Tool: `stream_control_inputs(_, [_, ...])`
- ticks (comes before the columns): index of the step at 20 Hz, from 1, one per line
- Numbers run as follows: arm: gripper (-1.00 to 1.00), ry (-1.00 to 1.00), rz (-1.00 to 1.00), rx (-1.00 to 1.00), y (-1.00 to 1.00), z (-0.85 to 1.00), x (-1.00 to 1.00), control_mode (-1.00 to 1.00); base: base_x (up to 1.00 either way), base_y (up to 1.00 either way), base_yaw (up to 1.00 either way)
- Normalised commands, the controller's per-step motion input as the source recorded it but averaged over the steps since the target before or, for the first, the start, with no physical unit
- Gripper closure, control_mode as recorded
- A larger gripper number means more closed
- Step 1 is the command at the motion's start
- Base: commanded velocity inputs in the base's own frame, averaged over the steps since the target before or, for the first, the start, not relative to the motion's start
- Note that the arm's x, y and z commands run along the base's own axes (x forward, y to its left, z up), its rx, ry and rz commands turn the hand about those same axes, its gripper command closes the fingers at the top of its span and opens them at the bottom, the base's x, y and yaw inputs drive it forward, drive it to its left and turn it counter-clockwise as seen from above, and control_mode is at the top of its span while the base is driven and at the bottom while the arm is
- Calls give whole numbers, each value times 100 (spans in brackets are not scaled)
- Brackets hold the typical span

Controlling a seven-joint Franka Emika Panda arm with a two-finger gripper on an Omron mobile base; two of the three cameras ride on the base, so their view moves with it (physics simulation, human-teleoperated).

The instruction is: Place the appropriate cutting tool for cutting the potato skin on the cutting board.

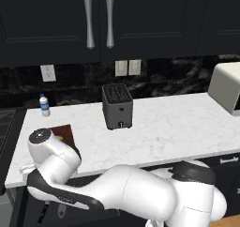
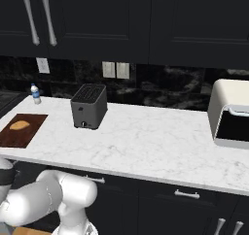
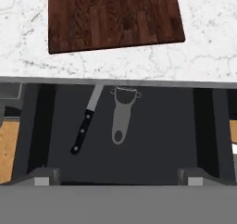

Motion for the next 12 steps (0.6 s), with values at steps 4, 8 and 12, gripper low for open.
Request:
stream_control_inputs(4, [-100, -18, 3, -16, 1, -1, -49, -100, 0, 0, 0])
stream_control_inputs(8, [-100, 2, 2, 5, -29, -31, -7, -100, 0, 0, 0])
stream_control_inputs(12, [-100, 6, 2, 10, -50, -71, -1, -100, 0, 0, 0])
